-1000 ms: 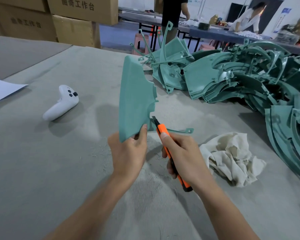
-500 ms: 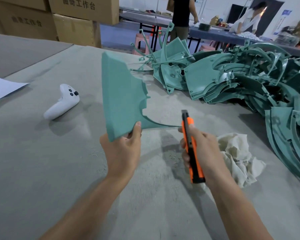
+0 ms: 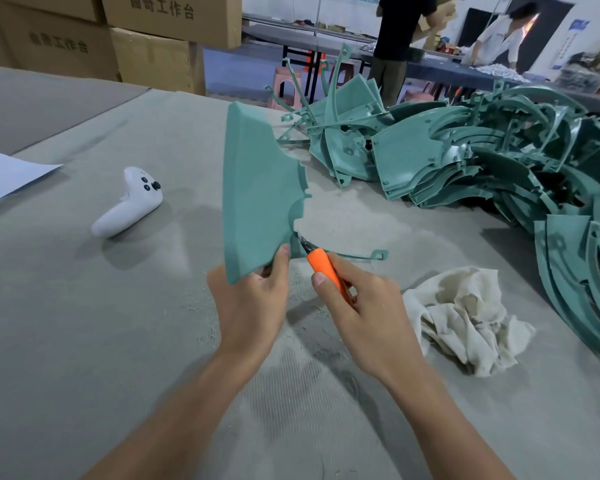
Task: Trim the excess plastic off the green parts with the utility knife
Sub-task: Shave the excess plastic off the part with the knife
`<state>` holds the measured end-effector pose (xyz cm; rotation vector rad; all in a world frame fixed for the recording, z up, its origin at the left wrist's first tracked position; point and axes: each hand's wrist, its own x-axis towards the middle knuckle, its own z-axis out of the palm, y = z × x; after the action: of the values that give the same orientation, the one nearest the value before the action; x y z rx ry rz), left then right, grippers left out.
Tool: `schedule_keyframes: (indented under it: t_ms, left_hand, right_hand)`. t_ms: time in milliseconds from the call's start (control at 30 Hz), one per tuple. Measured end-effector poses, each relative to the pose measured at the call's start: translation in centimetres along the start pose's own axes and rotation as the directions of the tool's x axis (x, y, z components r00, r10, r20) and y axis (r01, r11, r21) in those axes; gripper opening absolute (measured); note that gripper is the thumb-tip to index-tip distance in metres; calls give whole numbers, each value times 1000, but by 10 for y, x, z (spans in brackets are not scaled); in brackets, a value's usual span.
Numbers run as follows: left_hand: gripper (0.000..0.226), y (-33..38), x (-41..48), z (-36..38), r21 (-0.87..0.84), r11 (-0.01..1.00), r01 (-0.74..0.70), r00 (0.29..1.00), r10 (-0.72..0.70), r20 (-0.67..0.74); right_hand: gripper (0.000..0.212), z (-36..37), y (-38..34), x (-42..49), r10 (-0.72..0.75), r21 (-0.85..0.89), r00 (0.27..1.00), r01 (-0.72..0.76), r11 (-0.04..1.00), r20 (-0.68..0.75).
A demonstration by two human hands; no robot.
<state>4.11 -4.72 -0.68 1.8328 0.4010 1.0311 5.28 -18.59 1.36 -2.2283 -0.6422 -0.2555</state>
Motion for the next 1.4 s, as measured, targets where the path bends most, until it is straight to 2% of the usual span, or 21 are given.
schedule_keyframes:
  t_ms: [100, 400, 633, 1067, 1400]
  left_hand:
    - [31, 0, 0, 0, 15, 999, -32, 999, 32, -4]
    - [29, 1, -1, 0, 15, 1000, -11, 1000, 11, 6]
    - [28, 1, -1, 0, 19, 1000, 17, 1000, -17, 13]
    - [31, 3, -2, 0, 58, 998, -28, 1000, 27, 13]
    - [27, 1, -1, 1, 18, 999, 27, 999, -28, 29]
  right_hand:
    - [26, 0, -1, 0, -9, -17, 1000, 9, 1000, -5]
    - [20, 2, -1, -1, -6, -35, 1000, 6, 999, -5]
    - [26, -2, -1, 0, 7, -32, 1000, -7, 999, -1]
    - [30, -3, -1, 0, 22, -37, 1000, -22, 999, -2]
    - [28, -1, 0, 0, 9, -66, 1000, -10, 998, -11]
